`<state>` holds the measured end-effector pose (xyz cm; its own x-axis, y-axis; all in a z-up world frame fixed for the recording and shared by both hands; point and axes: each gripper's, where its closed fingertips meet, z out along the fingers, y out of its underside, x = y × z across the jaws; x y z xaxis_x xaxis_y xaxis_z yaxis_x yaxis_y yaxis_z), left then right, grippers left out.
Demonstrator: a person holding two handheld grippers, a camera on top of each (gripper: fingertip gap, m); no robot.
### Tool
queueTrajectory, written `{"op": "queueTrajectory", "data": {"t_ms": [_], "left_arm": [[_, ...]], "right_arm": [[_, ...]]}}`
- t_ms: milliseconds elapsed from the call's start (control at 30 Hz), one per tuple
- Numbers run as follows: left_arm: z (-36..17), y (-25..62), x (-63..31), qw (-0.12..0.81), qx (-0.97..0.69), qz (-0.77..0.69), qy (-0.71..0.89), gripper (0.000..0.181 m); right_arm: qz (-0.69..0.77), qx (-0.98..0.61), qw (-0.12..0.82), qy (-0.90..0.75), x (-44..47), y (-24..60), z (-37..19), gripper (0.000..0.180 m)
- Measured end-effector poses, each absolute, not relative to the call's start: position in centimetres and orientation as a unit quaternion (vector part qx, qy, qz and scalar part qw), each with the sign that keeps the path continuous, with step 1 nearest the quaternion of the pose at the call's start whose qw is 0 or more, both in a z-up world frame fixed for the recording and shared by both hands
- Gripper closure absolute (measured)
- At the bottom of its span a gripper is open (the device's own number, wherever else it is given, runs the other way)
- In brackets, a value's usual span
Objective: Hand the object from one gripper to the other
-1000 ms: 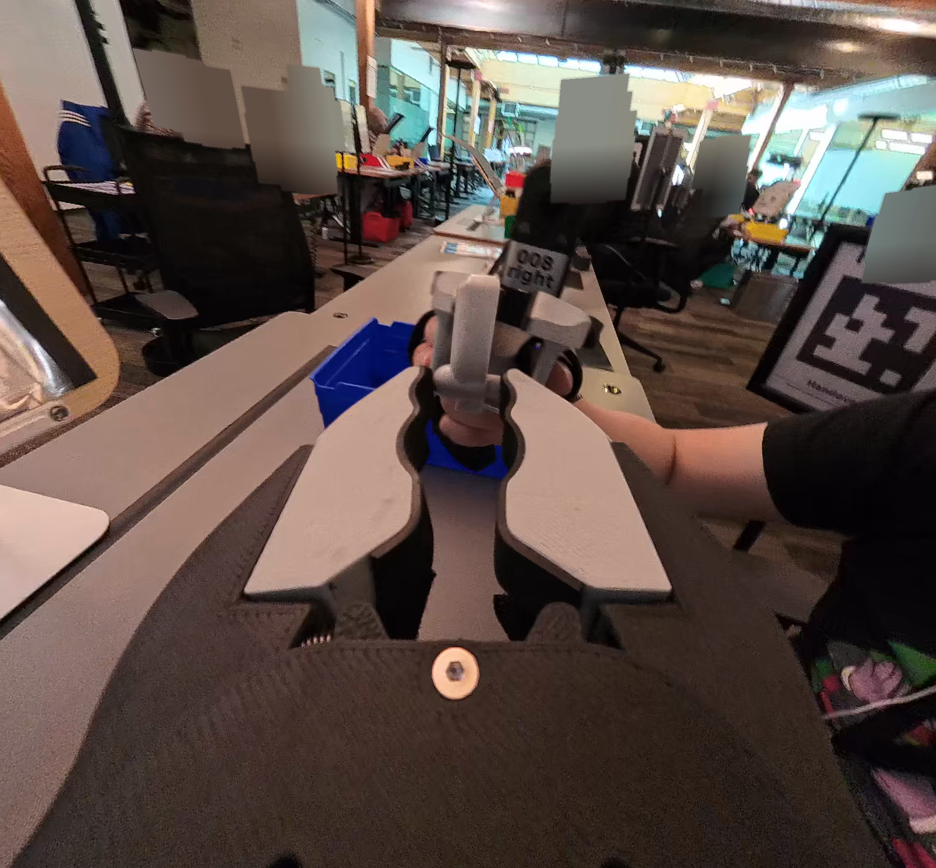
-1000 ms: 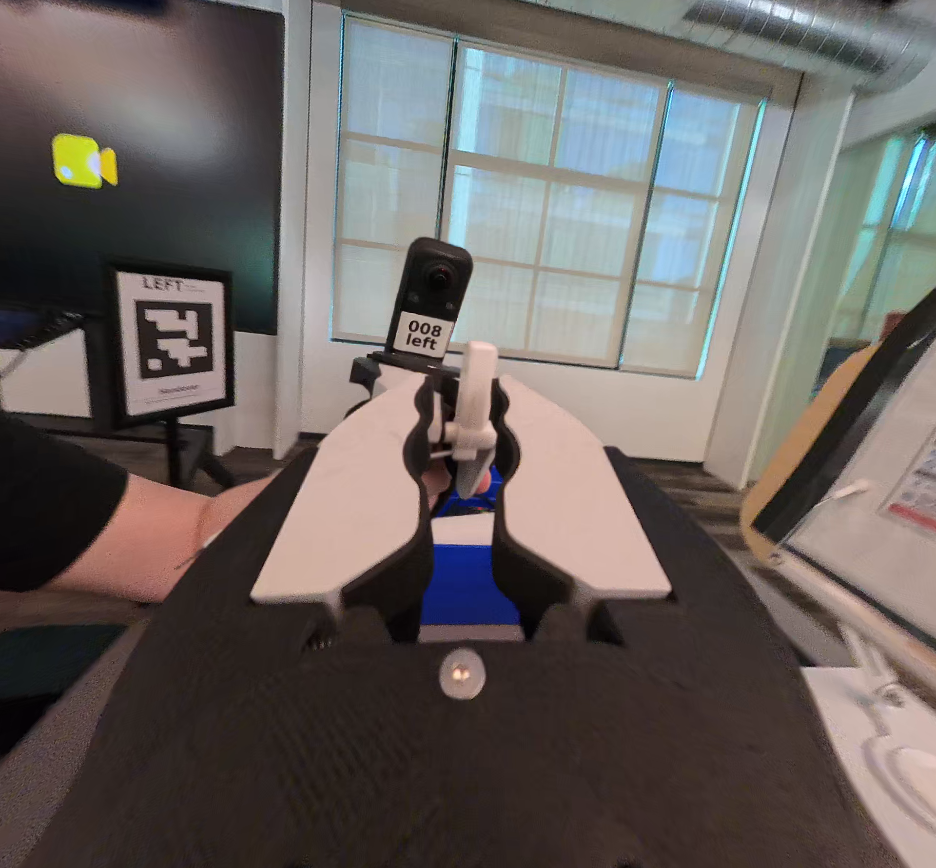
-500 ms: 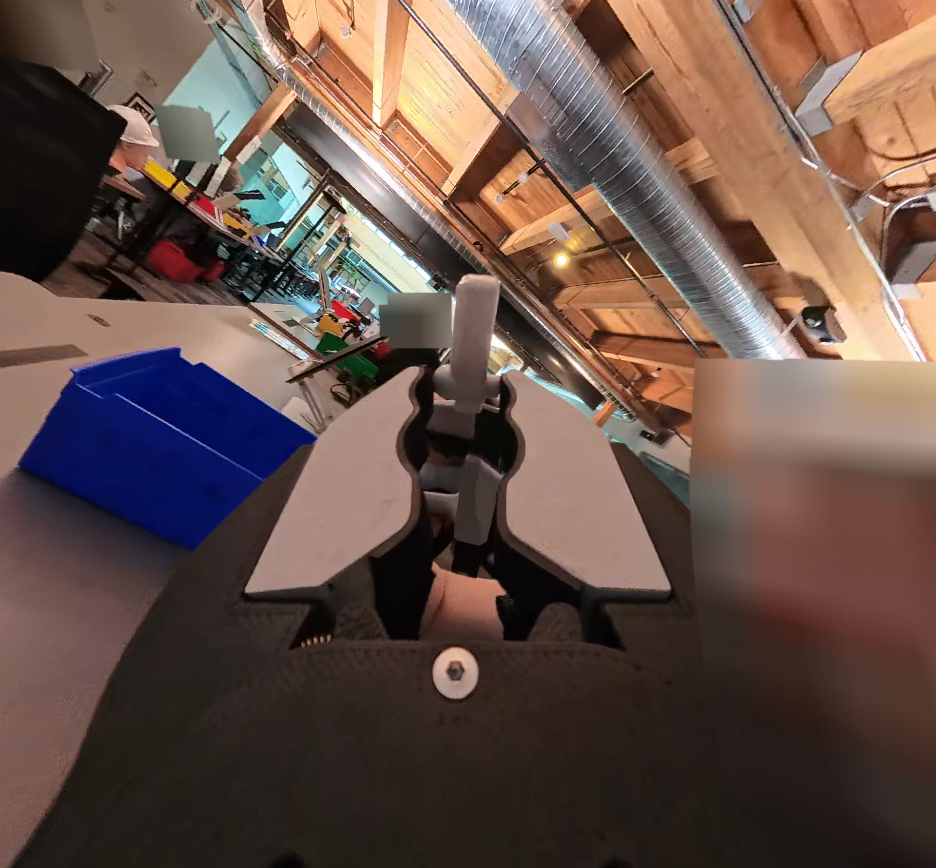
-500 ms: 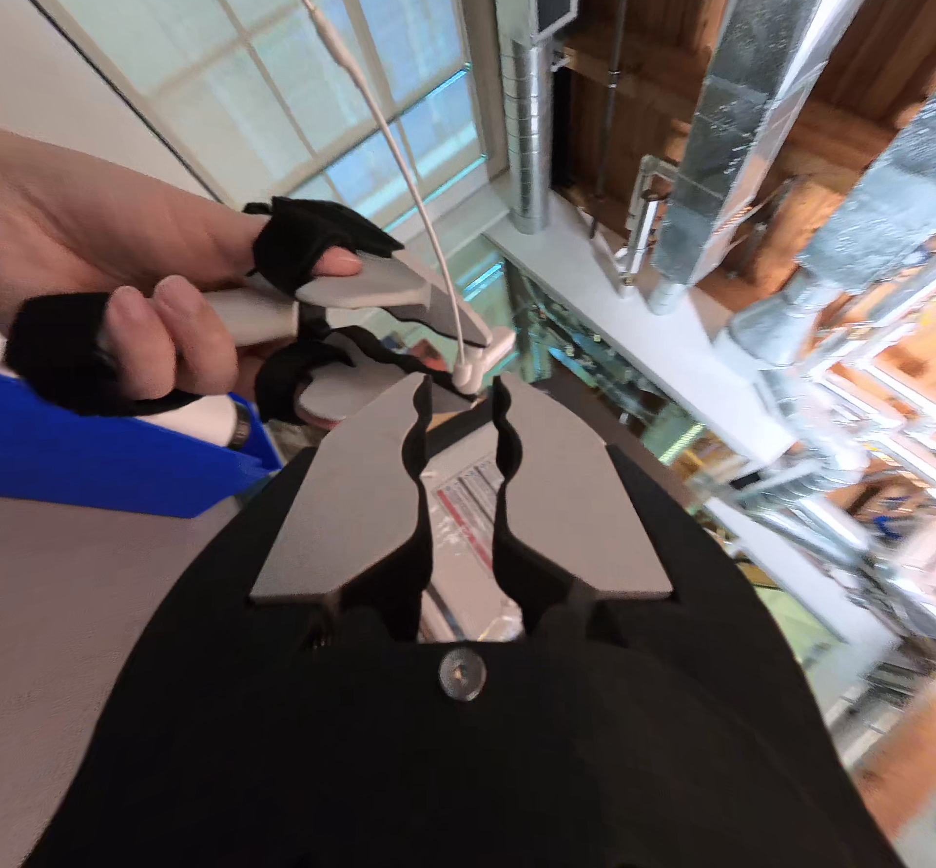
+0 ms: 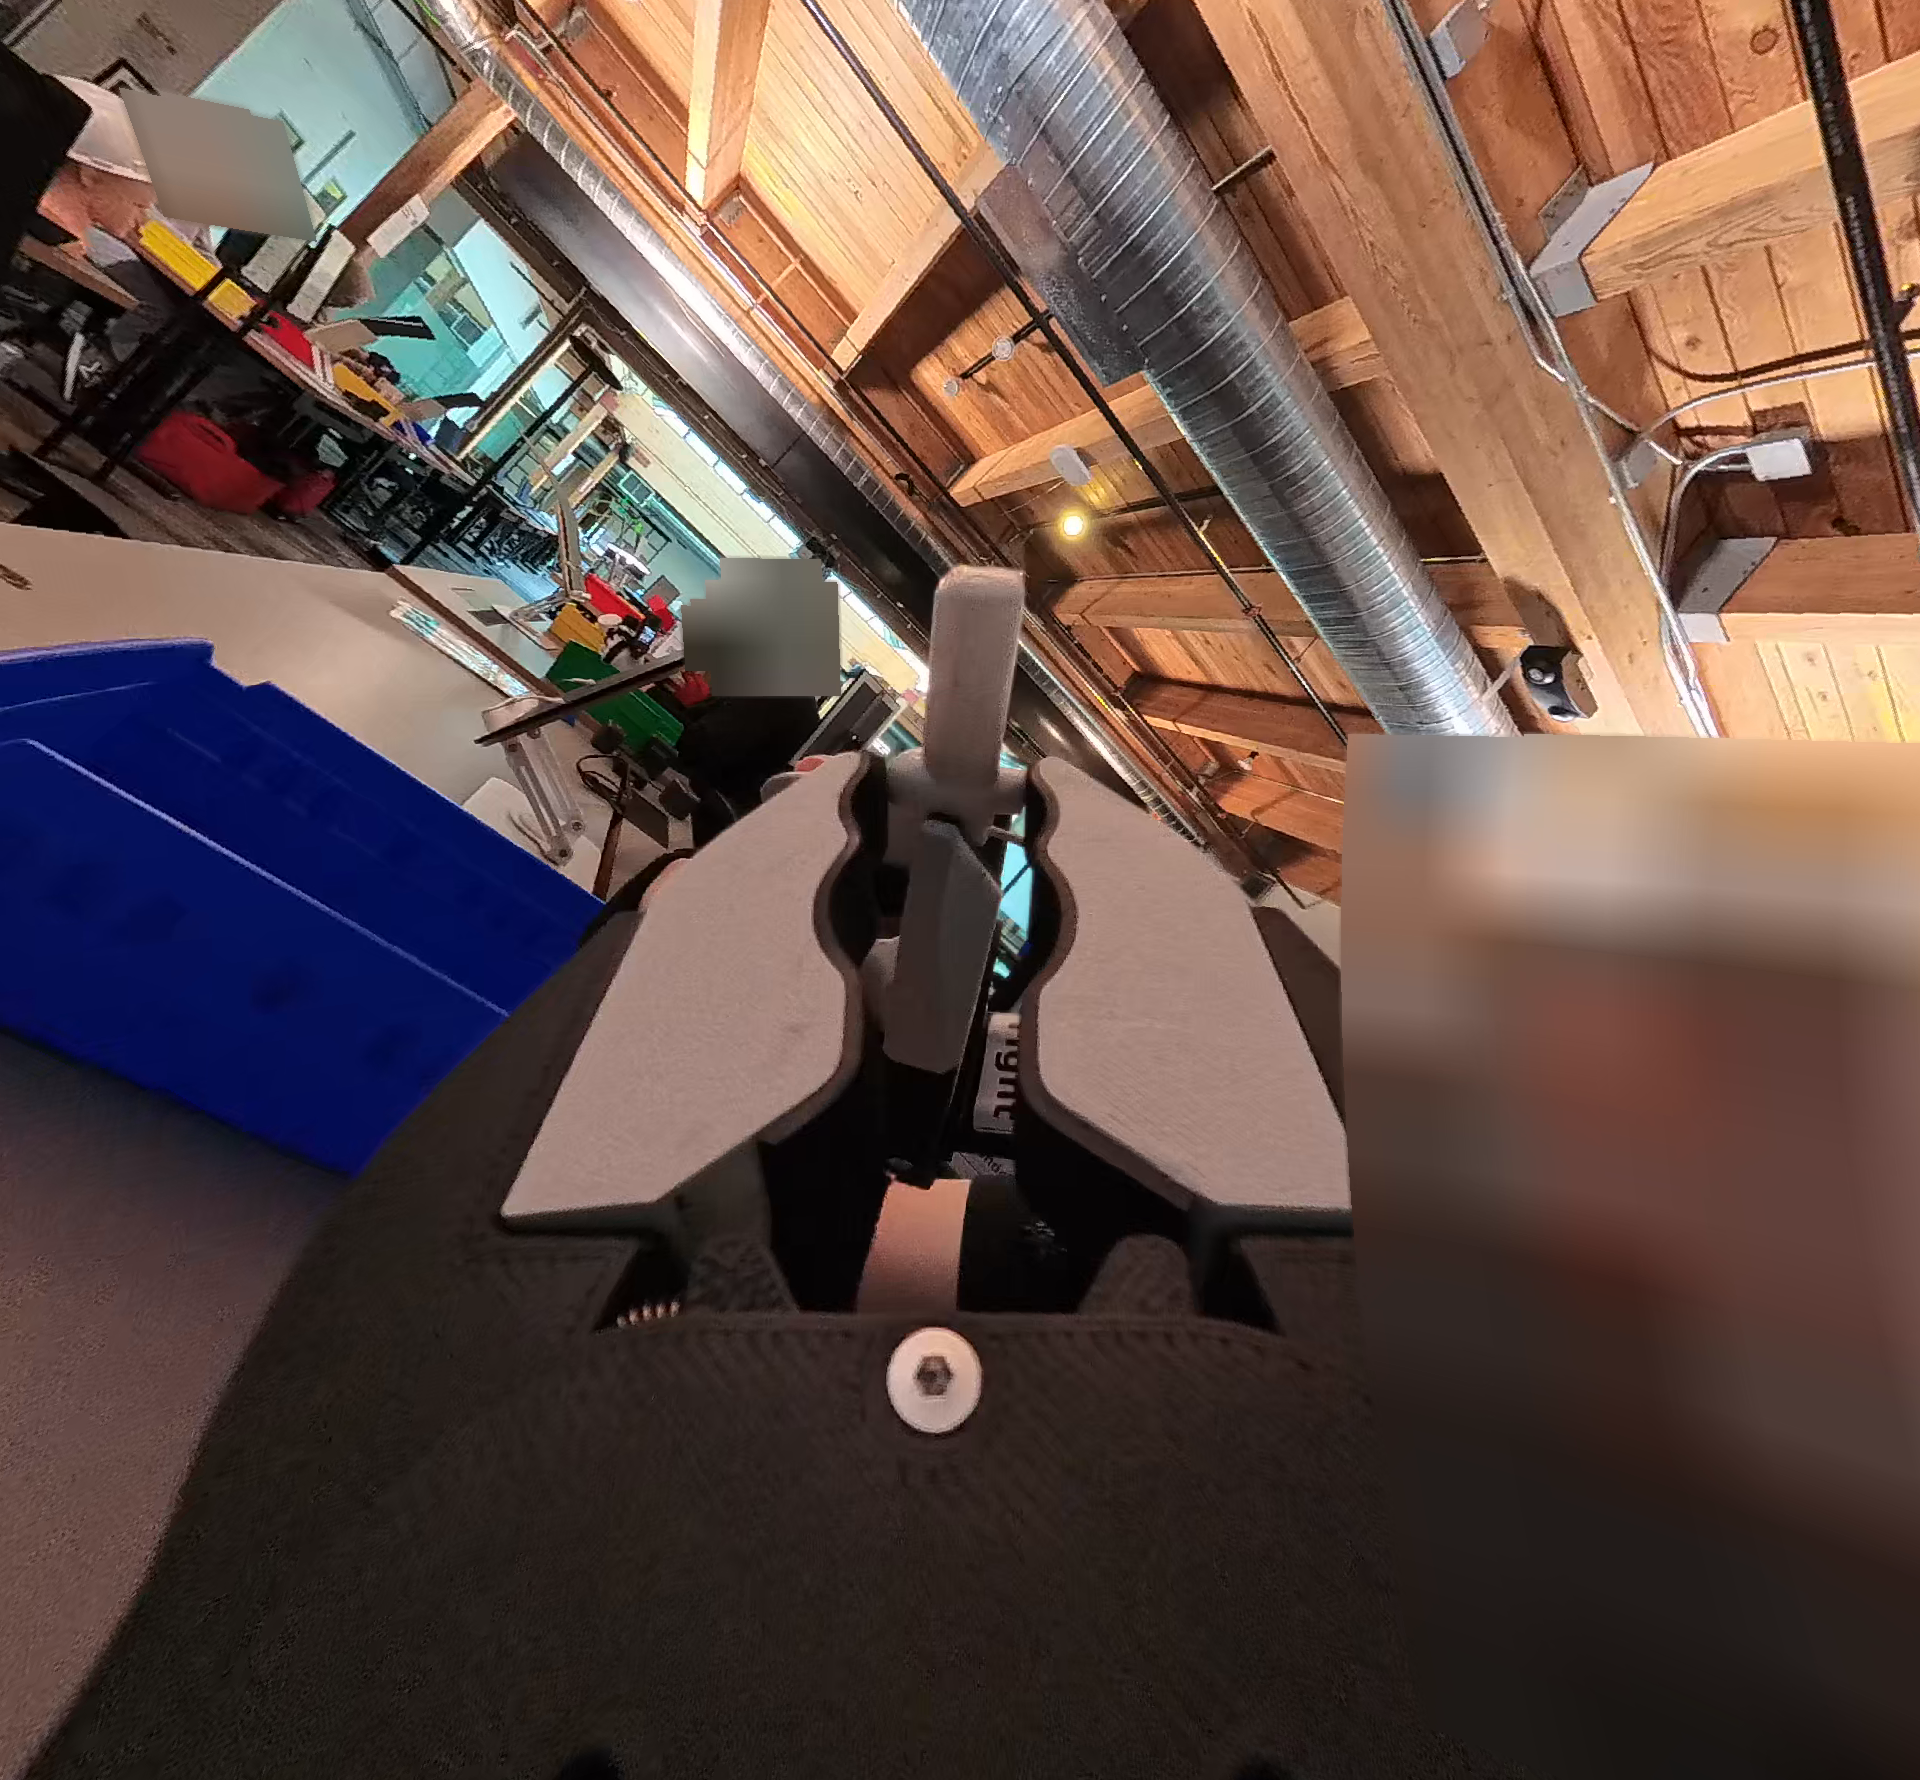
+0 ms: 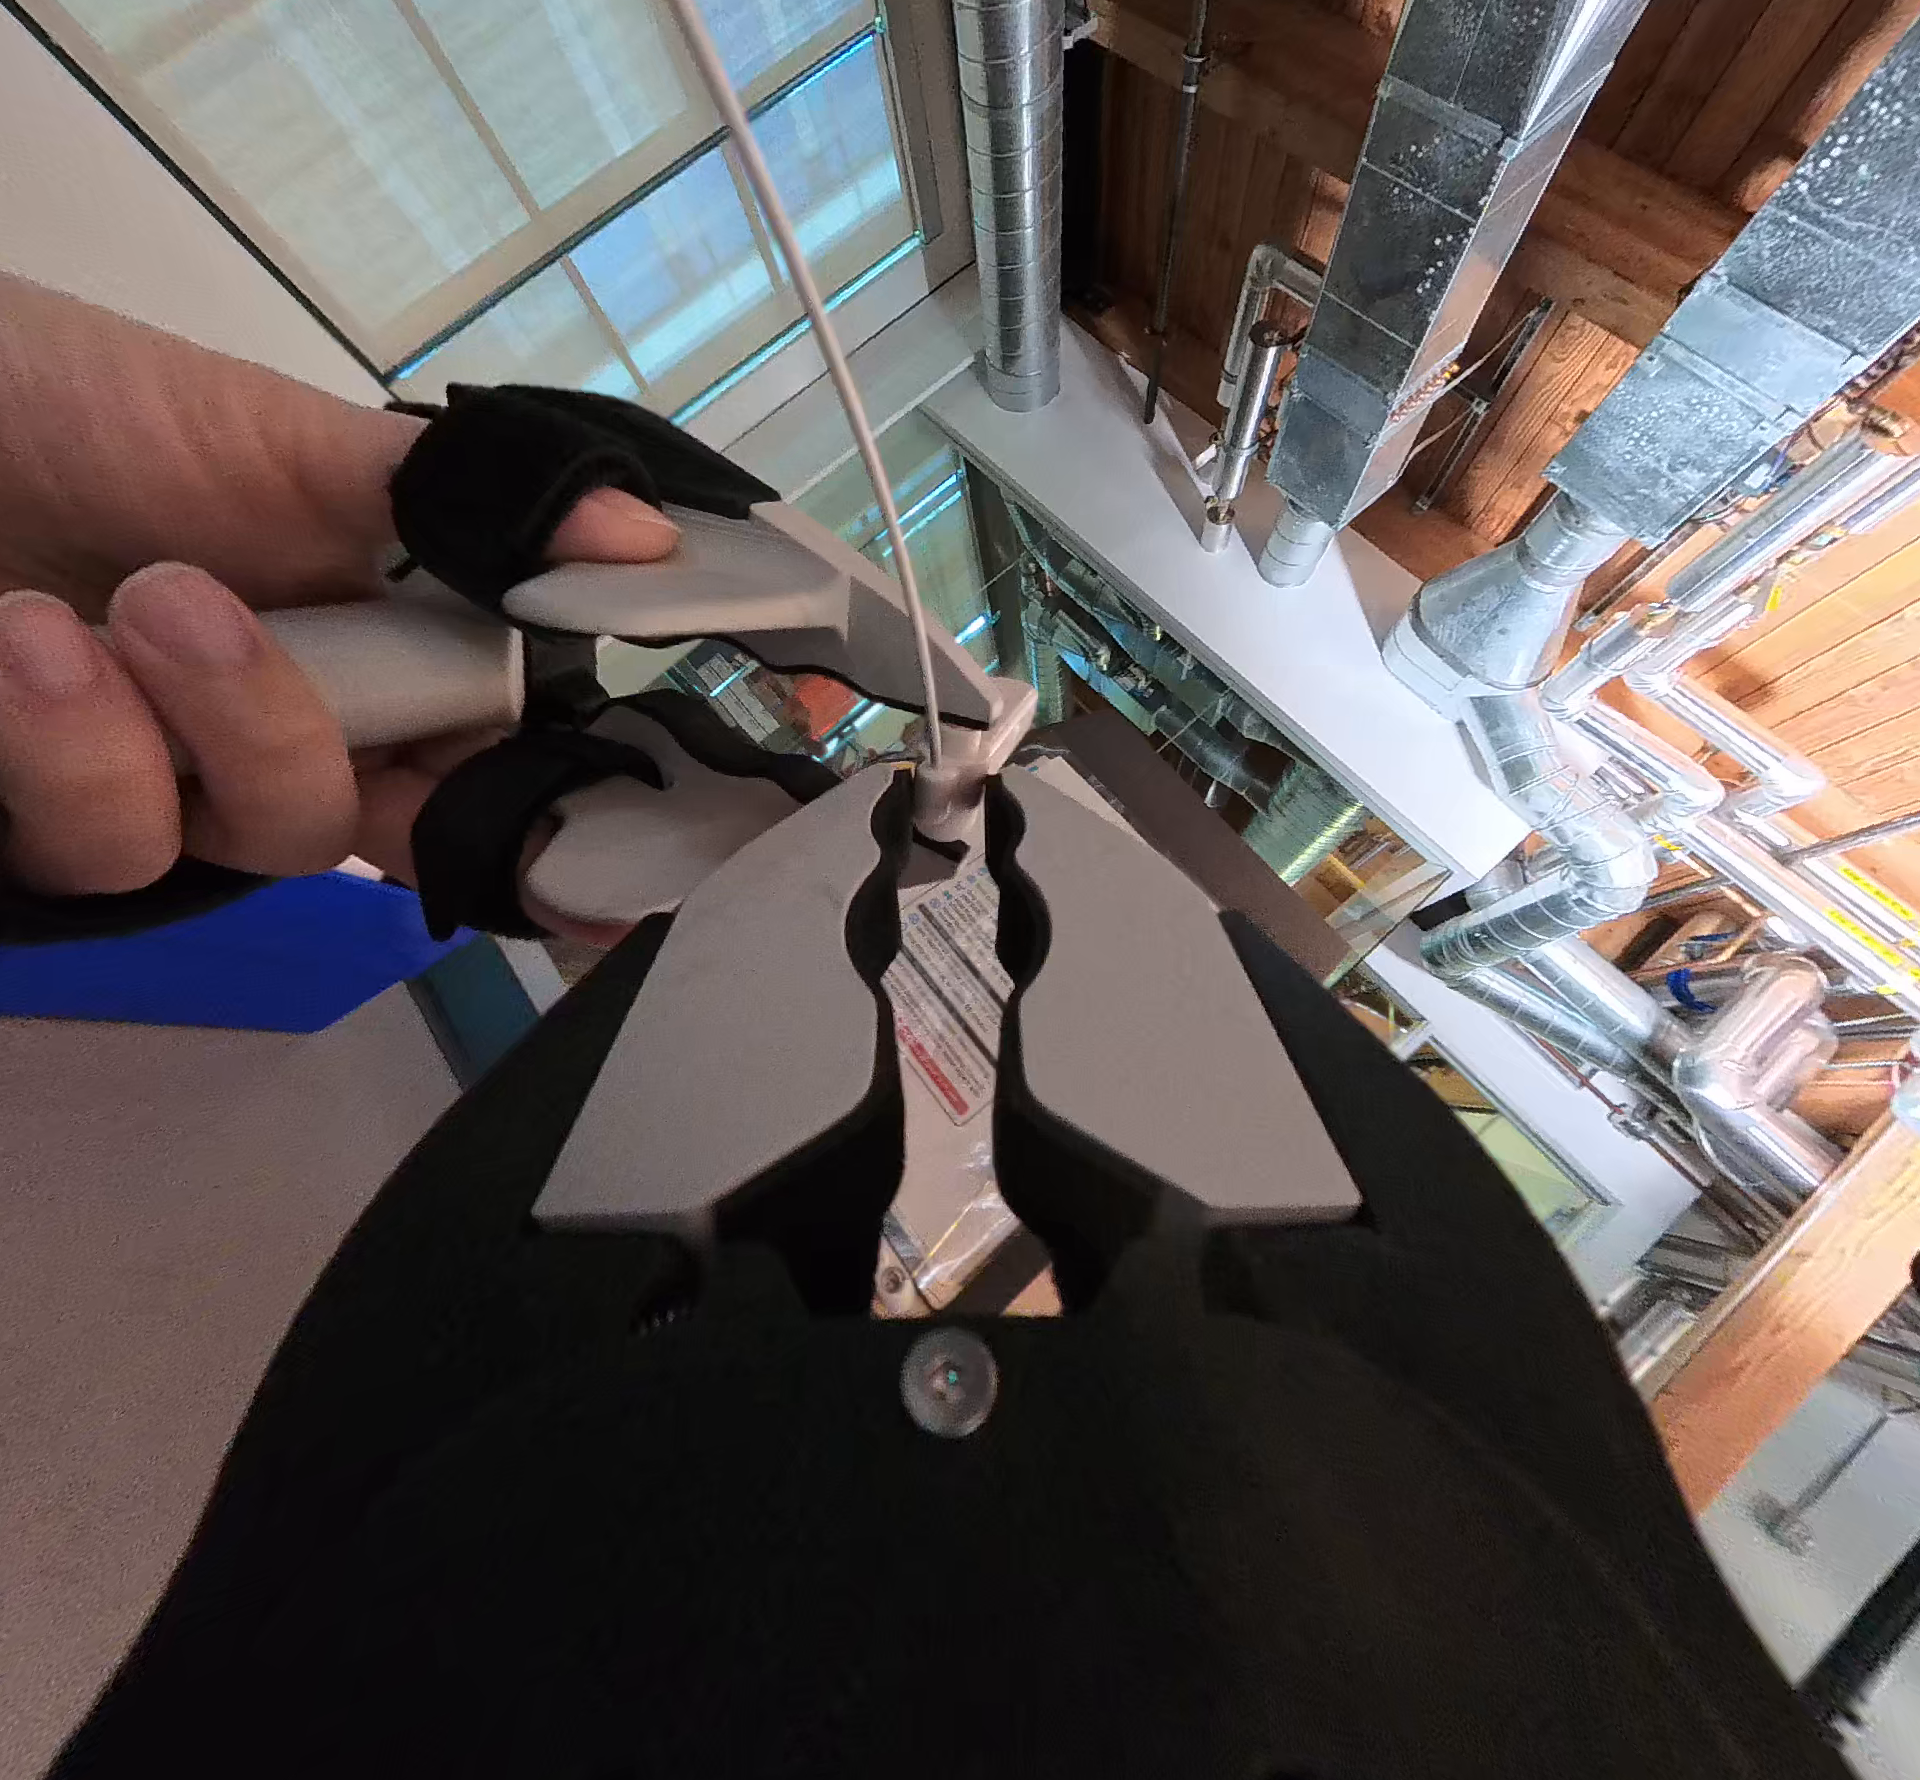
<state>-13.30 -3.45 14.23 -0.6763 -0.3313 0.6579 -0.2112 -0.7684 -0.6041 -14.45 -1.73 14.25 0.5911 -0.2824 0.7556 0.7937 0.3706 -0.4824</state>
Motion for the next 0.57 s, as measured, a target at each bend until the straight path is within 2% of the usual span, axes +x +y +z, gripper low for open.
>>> {"op": "queueTrajectory", "data": {"t_ms": [33,167,267,467,567], "left_arm": [[14.2,-3.5,-13.3,0.036,-0.399,-0.850,0.341,0.156],[14.4,-2.5,-13.4,0.091,-0.407,-0.837,0.355,0.152],[15.0,-0.4,-13.9,0.192,-0.415,-0.809,0.370,0.142],[15.2,1.3,-14.7,0.444,-0.405,-0.637,0.483,0.143],[14.5,-0.3,-14.3,0.483,-0.380,-0.585,0.528,0.144]], "right_arm": [[-0.340,-0.443,0.777,-0.290,-14.5,-1.8,14.2,0.166],[-0.301,-0.469,0.779,-0.287,-14.0,-1.5,14.2,0.166],[-0.263,-0.524,0.763,-0.273,-12.5,-0.7,14.0,0.166],[-0.256,-0.619,0.704,-0.234,-9.3,0.6,12.8,0.166],[-0.207,-0.647,0.695,-0.234,-10.3,0.8,12.1,0.166]]}}
